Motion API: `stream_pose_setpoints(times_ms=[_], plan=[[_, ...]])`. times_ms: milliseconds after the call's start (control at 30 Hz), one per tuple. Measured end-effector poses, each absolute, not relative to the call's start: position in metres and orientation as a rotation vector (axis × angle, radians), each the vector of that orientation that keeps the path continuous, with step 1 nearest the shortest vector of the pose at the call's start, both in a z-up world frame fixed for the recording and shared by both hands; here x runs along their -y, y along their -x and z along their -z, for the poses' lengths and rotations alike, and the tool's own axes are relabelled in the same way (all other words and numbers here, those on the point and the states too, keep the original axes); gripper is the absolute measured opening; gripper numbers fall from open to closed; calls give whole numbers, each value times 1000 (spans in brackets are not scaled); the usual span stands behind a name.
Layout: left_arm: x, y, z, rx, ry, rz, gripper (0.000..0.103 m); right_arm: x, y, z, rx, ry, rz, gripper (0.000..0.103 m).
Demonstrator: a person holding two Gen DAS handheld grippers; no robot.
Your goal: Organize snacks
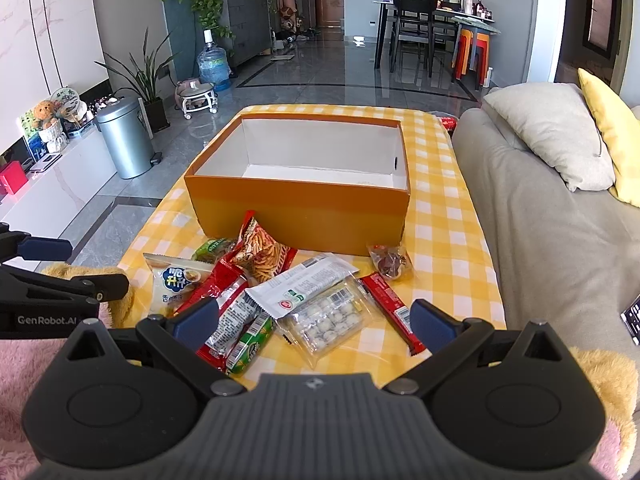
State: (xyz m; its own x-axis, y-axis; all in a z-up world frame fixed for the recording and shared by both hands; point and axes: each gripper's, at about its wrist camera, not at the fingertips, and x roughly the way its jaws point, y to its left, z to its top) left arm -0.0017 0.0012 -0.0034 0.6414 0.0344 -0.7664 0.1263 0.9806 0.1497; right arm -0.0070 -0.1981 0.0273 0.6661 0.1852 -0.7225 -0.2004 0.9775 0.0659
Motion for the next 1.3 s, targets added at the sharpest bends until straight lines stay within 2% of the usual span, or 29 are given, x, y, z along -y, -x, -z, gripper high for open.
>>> stream_pose_setpoints(times_ms=[667,700,767,833,900,1033,1067,1200,1300], plan=[[1,-1,0,-867,-190,81,90,200,2,-23,-831,24,-211,98],[1,-3,1,-865,-191,85,89,200,1,-22,-832,23,-215,98],[1,-8,2,-875,-177,101,80,201,-4,-19,-838,19,-224,98],[-1,-13,4,-891,-143,125,76,202,-9,-14,-854,12,-222,94],[-3,-18,6,-911,-103,149,74,203,-16,-7,-880,-3,-225,83],[-7,-29,16,-960,-34,197,51,206,-29,8,-941,-54,-244,73],[-7,-32,19,-972,-27,203,47,205,-31,11,-952,-58,-249,68],[-6,-41,26,-990,-22,196,45,203,-39,23,-988,-58,-253,52],[-7,-52,29,-998,-23,187,50,201,-48,30,-1011,-68,-258,48]])
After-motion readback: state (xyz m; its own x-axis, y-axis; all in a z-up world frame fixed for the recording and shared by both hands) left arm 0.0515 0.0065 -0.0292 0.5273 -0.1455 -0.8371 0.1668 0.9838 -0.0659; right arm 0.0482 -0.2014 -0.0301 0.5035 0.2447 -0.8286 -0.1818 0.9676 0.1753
